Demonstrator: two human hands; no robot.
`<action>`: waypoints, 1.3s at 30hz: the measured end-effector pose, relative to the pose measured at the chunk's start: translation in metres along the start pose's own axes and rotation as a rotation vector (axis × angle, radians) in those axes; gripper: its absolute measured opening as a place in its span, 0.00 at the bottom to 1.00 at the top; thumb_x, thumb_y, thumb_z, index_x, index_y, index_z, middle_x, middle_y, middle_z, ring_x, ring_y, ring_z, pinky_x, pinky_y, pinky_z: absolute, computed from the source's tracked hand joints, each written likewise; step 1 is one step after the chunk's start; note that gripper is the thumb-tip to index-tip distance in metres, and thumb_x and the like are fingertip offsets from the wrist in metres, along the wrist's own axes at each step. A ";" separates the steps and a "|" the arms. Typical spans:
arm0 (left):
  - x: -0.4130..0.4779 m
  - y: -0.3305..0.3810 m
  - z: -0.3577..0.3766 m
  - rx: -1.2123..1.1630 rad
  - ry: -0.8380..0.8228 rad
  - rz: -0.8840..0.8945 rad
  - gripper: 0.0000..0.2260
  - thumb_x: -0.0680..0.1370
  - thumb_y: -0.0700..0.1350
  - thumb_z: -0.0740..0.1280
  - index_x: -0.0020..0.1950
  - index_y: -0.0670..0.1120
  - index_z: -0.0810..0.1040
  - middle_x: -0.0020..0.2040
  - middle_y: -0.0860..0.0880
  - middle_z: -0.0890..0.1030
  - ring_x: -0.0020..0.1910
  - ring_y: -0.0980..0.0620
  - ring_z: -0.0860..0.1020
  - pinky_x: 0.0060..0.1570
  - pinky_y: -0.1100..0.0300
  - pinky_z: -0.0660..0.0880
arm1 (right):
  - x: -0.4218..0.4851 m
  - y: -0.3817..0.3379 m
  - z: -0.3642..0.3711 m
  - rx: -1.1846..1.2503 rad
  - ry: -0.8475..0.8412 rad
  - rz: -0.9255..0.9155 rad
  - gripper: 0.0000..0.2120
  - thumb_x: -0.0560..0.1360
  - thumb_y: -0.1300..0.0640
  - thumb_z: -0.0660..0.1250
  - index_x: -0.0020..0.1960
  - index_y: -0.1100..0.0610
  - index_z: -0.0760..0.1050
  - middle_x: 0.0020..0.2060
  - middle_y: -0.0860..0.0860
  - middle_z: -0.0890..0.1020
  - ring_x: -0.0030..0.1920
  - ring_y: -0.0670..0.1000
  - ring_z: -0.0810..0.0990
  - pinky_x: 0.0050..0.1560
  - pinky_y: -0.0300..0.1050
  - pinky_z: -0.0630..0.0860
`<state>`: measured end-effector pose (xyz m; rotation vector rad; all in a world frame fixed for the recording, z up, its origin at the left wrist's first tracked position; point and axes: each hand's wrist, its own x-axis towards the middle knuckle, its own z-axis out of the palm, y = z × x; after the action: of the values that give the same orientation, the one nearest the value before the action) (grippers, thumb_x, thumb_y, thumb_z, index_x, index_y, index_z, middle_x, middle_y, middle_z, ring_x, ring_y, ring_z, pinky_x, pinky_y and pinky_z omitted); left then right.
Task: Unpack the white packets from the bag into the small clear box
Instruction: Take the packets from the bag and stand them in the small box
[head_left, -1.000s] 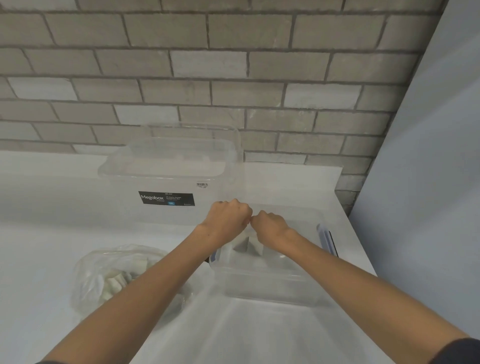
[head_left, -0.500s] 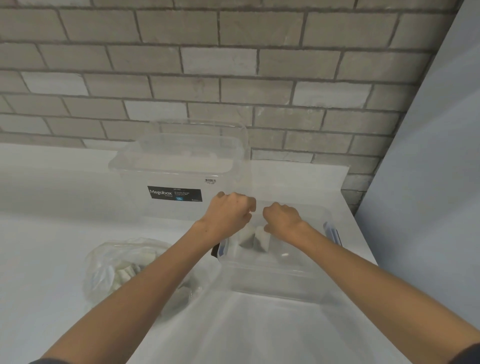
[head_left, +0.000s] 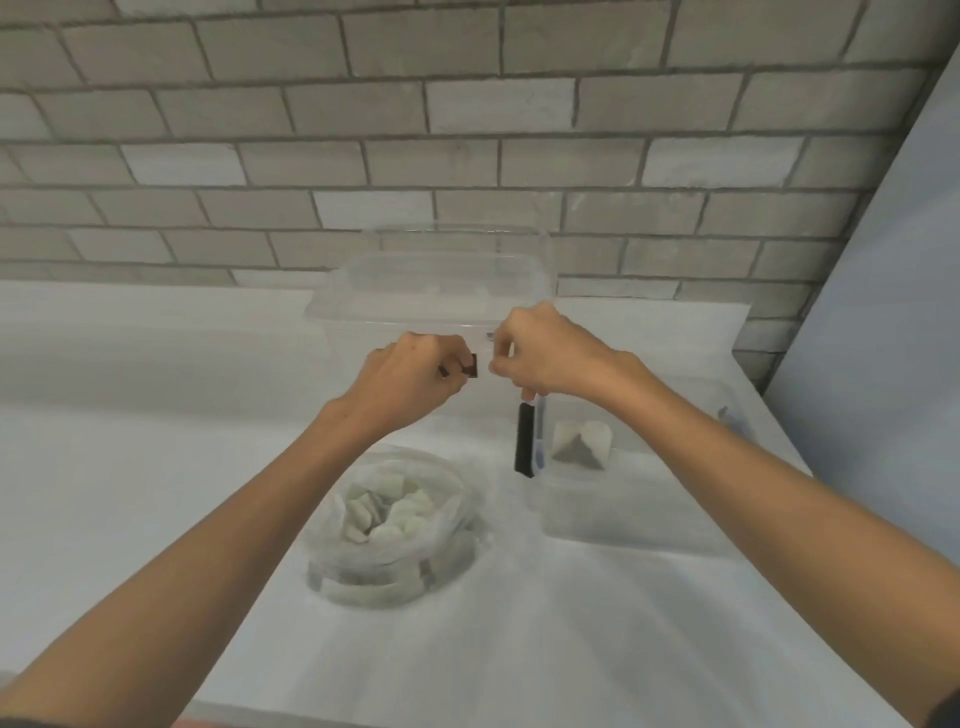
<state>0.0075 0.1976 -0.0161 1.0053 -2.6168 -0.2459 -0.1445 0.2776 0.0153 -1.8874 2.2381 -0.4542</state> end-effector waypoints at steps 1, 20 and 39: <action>-0.007 -0.012 -0.004 0.007 -0.017 -0.020 0.08 0.78 0.47 0.64 0.56 0.53 0.78 0.47 0.59 0.81 0.47 0.52 0.77 0.41 0.57 0.68 | 0.000 -0.012 0.006 0.019 -0.017 -0.009 0.07 0.77 0.60 0.63 0.47 0.60 0.79 0.38 0.55 0.80 0.31 0.51 0.84 0.40 0.51 0.83; -0.082 -0.102 0.044 -0.155 -0.266 0.029 0.11 0.75 0.37 0.65 0.56 0.46 0.80 0.52 0.49 0.82 0.51 0.51 0.79 0.53 0.57 0.76 | -0.004 -0.070 0.141 -0.127 -0.253 0.132 0.11 0.76 0.67 0.61 0.56 0.61 0.76 0.57 0.59 0.73 0.50 0.60 0.79 0.50 0.50 0.77; -0.091 -0.111 0.041 -1.038 -0.091 -0.334 0.05 0.79 0.45 0.67 0.53 0.47 0.79 0.45 0.45 0.83 0.44 0.50 0.83 0.48 0.55 0.79 | -0.022 -0.062 0.121 0.940 -0.075 0.290 0.05 0.79 0.65 0.62 0.45 0.62 0.73 0.38 0.60 0.79 0.38 0.53 0.84 0.35 0.40 0.80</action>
<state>0.1249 0.1790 -0.1061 0.9817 -1.8751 -1.5368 -0.0435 0.2760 -0.0779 -1.0548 1.7071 -1.1029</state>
